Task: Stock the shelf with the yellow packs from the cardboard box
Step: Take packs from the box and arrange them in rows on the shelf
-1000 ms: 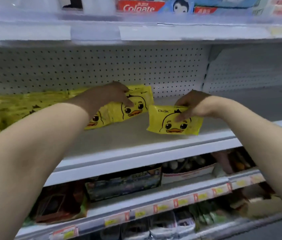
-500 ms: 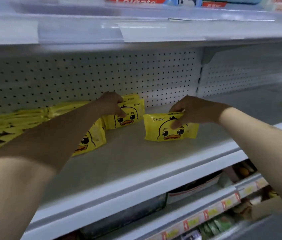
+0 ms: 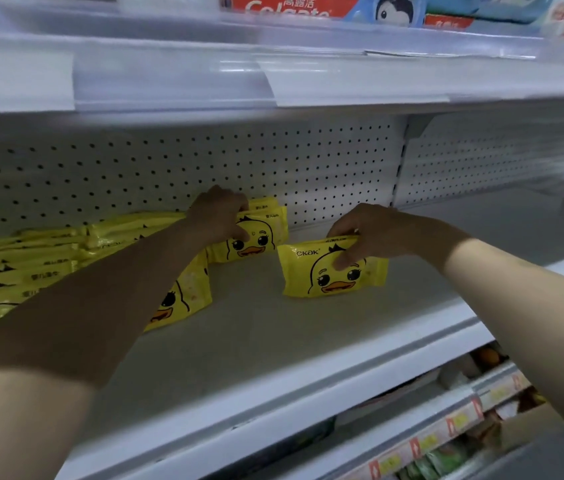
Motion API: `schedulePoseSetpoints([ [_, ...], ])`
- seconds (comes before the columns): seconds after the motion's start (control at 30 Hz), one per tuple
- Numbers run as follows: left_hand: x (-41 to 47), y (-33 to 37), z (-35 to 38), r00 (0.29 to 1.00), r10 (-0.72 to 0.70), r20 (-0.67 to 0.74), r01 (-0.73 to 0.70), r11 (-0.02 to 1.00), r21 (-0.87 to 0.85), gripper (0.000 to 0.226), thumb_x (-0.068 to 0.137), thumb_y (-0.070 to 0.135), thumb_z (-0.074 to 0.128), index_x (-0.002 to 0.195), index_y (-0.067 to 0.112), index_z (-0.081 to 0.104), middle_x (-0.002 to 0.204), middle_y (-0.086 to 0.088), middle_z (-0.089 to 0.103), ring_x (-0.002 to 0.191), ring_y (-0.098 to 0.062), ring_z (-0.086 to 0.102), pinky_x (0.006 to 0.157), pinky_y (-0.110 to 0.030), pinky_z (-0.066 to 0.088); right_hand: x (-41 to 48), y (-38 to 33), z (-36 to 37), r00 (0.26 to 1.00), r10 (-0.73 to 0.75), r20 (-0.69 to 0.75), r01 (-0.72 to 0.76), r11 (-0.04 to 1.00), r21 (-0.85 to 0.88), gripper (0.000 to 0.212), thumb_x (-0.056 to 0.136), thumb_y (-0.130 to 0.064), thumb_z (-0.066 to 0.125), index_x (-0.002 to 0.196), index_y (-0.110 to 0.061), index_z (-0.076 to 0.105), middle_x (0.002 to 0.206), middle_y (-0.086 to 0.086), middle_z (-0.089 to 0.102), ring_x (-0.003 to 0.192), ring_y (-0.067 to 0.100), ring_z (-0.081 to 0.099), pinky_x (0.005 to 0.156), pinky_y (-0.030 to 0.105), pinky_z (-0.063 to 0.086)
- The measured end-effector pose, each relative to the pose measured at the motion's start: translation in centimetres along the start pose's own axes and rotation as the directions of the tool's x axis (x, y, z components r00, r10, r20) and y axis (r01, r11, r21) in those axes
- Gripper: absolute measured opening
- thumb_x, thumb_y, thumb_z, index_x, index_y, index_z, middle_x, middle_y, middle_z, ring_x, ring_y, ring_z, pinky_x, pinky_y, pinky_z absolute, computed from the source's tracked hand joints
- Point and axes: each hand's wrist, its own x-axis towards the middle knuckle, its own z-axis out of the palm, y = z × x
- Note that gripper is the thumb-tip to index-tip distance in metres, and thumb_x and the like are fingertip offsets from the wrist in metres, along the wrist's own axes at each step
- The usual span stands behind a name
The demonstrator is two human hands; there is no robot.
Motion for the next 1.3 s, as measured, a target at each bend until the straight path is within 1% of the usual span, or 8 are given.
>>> schedulePoseSetpoints([
  [0.1,0.1,0.1,-0.2,1.0,-0.01,-0.029,0.011,0.999,0.039,0.065,0.064,0.049,0.085,0.116,0.022,0.056,0.113,-0.005,0.055,0.108,-0.026,0.048,0.08,-0.035,0.043,0.7,0.1,0.1,1.0,-0.007,0.013,0.007,1.0,0.017,0.028,0.073,-0.028,0.087,0.099,-0.026,0.075,0.091,-0.01,0.075,0.085,0.008,0.07,0.084,0.036,0.057],
  [0.23,0.2,-0.5,0.2,0.999,-0.025,-0.041,0.023,0.999,-0.044,0.063,0.063,0.048,0.087,0.111,0.021,0.055,0.11,-0.005,0.055,0.105,-0.025,0.048,0.078,-0.034,0.042,2.2,0.1,0.4,0.998,-0.041,0.04,0.038,0.997,0.072,0.039,0.072,-0.026,0.088,0.106,-0.03,0.072,0.096,-0.013,0.075,0.086,0.004,0.071,0.082,0.031,0.057],
  [0.37,0.2,-1.4,-0.7,0.991,-0.095,-0.096,0.059,0.944,-0.324,0.06,0.067,0.05,0.084,0.112,0.018,0.06,0.107,-0.002,0.062,0.098,-0.019,0.057,0.08,-0.033,0.048,4.6,-0.7,1.1,0.998,-0.061,0.029,0.058,0.994,0.088,0.041,0.07,-0.024,0.09,0.103,-0.03,0.066,0.098,-0.012,0.072,0.089,0.007,0.068,0.078,0.026,0.053],
  [0.53,-1.5,-3.2,-2.5,0.963,-0.198,-0.181,0.086,0.867,-0.491,0.052,0.077,0.049,0.077,0.112,0.014,0.06,0.101,0.002,0.059,0.092,-0.014,0.056,0.076,-0.028,0.041,8.5,-2.8,2.1,0.99,-0.139,0.014,0.139,0.99,0.024,0.047,0.069,-0.028,0.09,0.109,-0.025,0.065,0.117,-0.007,0.065,0.111,0.011,0.06,0.094,0.029,0.049],
  [0.7,-3.2,-3.9,-3.4,0.939,-0.266,-0.218,0.128,0.858,-0.498,0.047,0.079,0.046,0.076,0.109,0.014,0.061,0.102,0.002,0.062,0.093,-0.013,0.056,0.075,-0.026,0.038,11.9,-5.0,3.3,0.978,-0.198,-0.064,0.189,0.975,-0.12,0.055,0.07,-0.034,0.089,0.118,-0.019,0.068,0.111,-0.001,0.062,0.109,0.015,0.057,0.086,0.025,0.045],
  [0.9,-5.5,-2.9,-4.2,0.929,-0.298,-0.218,0.171,0.871,-0.461,0.05,0.081,0.05,0.072,0.112,0.013,0.06,0.111,-0.002,0.062,0.1,-0.017,0.056,0.081,-0.026,0.04,12.5,-5.8,4.8,0.939,-0.247,-0.239,0.147,0.916,-0.372,0.062,0.072,-0.048,0.082,0.127,-0.025,0.064,0.118,0.009,0.055,0.116,0.027,0.044,0.086,0.036,0.044],
  [1.07,-8.3,-1.4,-4.9,0.933,-0.328,-0.149,0.239,0.872,-0.427,0.054,0.085,0.054,0.067,0.118,0.012,0.058,0.123,-0.006,0.06,0.113,-0.021,0.055,0.082,-0.023,0.035,9.8,-6.3,5.2,0.912,-0.203,-0.357,0.127,0.966,-0.226,0.075,0.077,-0.047,0.079,0.142,-0.026,0.05,0.138,0.008,0.05,0.131,0.027,0.038,0.1,0.037,0.042],
  [1.3,-15.8,3.1,-5.7,0.889,-0.457,-0.01,0.402,0.792,-0.459,0.058,0.087,0.062,0.057,0.122,0.015,0.059,0.132,-0.003,0.053,0.124,-0.023,0.048,0.086,-0.029,0.038,1.2,-7.5,4.0,0.923,-0.23,-0.307,0.208,0.973,-0.104,0.07,0.081,-0.053,0.073,0.142,-0.03,0.046,0.133,0.005,0.055,0.121,0.025,0.051,0.096,0.036,0.046],
])
